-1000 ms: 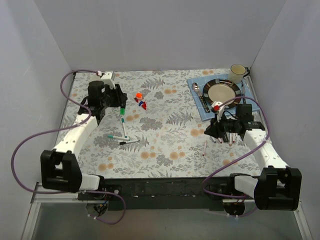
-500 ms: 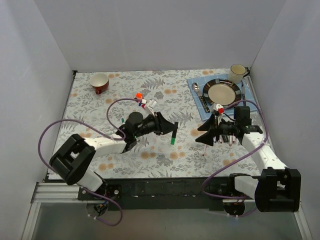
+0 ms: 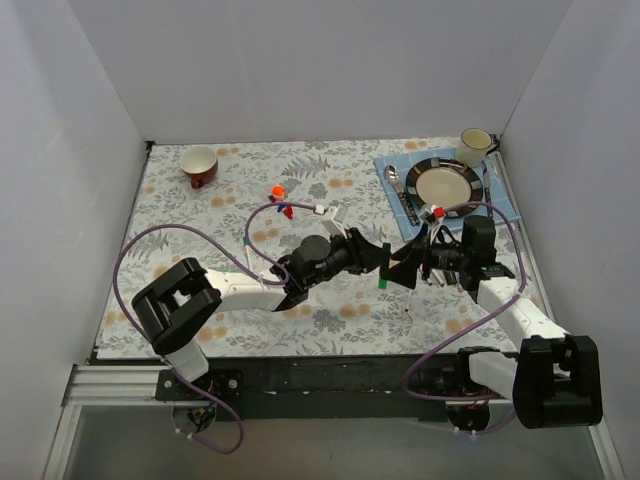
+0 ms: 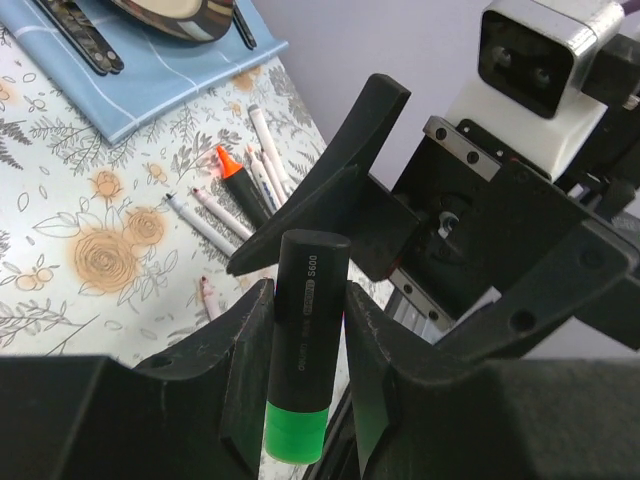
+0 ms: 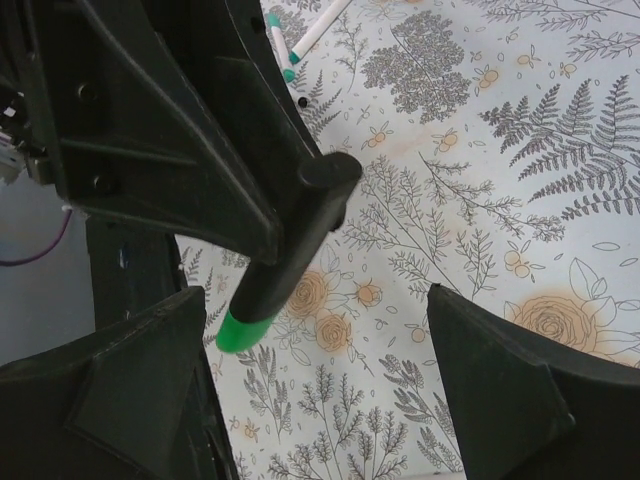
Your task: Open the pen caps
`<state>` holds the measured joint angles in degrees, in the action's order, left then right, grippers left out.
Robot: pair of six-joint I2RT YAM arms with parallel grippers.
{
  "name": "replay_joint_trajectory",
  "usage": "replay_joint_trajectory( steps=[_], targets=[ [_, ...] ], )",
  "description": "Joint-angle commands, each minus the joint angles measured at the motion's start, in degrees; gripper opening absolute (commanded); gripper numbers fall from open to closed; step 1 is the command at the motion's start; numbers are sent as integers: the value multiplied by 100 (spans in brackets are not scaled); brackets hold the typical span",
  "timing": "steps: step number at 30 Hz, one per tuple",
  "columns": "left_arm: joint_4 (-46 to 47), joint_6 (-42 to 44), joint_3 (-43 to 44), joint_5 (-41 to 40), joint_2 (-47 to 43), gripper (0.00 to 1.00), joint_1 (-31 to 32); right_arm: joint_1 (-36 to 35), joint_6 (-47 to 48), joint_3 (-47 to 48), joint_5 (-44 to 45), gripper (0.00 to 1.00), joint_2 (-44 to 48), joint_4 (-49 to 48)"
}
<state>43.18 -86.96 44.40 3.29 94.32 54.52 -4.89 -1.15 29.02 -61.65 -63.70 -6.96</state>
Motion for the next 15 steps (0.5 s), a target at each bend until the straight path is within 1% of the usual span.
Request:
replay_joint_trajectory(
  steps=[1,4,7,10,11,12,13,14,15],
  targets=[
    [-492,-93,542,-1154,156,0,321,-65,-316,104,188,98,-2,-464],
    [-618,-67,675,-1348,244,0,410,-56,-351,96,302,98,7,-473],
    [-635,-102,692,-1454,271,0,454,-65,-316,122,592,93,-63,-420],
    [-758,-111,771,-1559,306,0,515,-65,-289,175,672,73,-151,-323],
    [-750,-111,798,-1586,332,0,533,-65,-290,183,680,57,-177,-323],
    [-749,-111,815,-1603,358,0,542,-65,-298,201,715,51,-195,-289],
    [-767,-102,833,-1638,367,0,577,-65,-290,210,724,46,-239,-271],
    [-776,-102,859,-1665,385,0,586,-57,-290,219,698,38,-265,-253],
    [-767,-111,886,-1665,402,0,595,-56,-290,236,681,37,-292,-218]
  ],
)
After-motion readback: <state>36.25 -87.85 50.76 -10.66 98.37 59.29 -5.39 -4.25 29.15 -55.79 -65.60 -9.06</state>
